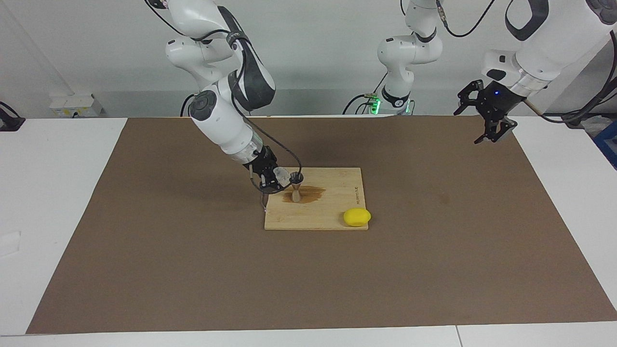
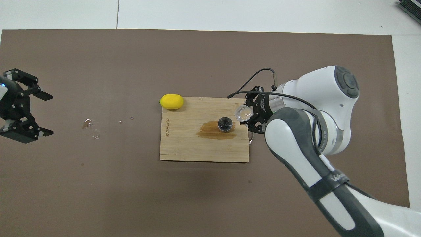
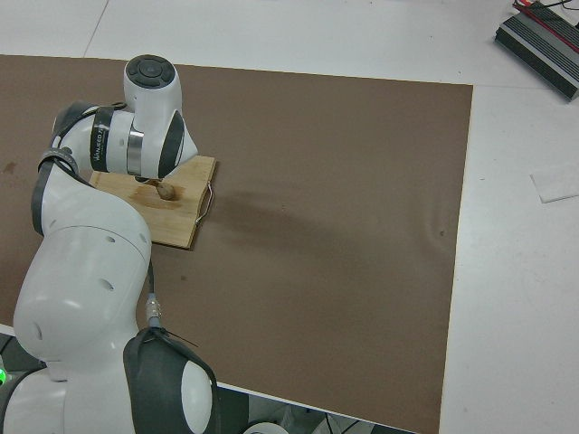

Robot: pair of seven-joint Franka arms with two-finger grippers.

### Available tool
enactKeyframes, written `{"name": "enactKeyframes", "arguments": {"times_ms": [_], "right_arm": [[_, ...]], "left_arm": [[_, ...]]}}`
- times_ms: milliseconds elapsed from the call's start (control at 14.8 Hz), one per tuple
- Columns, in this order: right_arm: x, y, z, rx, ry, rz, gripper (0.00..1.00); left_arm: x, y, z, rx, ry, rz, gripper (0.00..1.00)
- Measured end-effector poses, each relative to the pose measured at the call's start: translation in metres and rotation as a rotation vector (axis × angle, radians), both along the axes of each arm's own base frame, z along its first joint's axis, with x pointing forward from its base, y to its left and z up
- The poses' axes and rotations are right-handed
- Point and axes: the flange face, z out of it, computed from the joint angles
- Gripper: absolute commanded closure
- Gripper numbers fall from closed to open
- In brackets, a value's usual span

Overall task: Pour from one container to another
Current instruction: 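Move the glass cup over the dark cup with the right gripper, then tilt the glass cup with the right gripper to pour into the dark cup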

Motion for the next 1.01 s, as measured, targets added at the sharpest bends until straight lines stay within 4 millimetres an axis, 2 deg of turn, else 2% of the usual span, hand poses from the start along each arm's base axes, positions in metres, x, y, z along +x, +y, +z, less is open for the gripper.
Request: {"name": "enactKeyframes", "arguments": {"times_ms": [270, 606, 876, 1011], "right_arm": [[-0.009, 0.023, 0.004, -0.133, -0.057, 0.094, 0.96], [-0.013, 0.042, 0.014, -0.255, -0.14, 0.21, 0.96], [-0.012, 0.048, 0.022, -0.316, -0.188, 0.259, 0.96], [-0.016, 0.057, 0.022, -0.353, -0.21, 0.3, 0.96]], "left_arm": [[0.004, 0.008, 0.002, 0.144, -0.018, 0.365, 0.0], [0.007, 0.009, 0.004, 0.183, -0.021, 0.77, 0.0], [0.007, 0.013, 0.004, 0.202, -0.012, 1.004, 0.0], [0.01, 0.015, 0.006, 0.203, -0.023, 1.203, 0.0]]}}
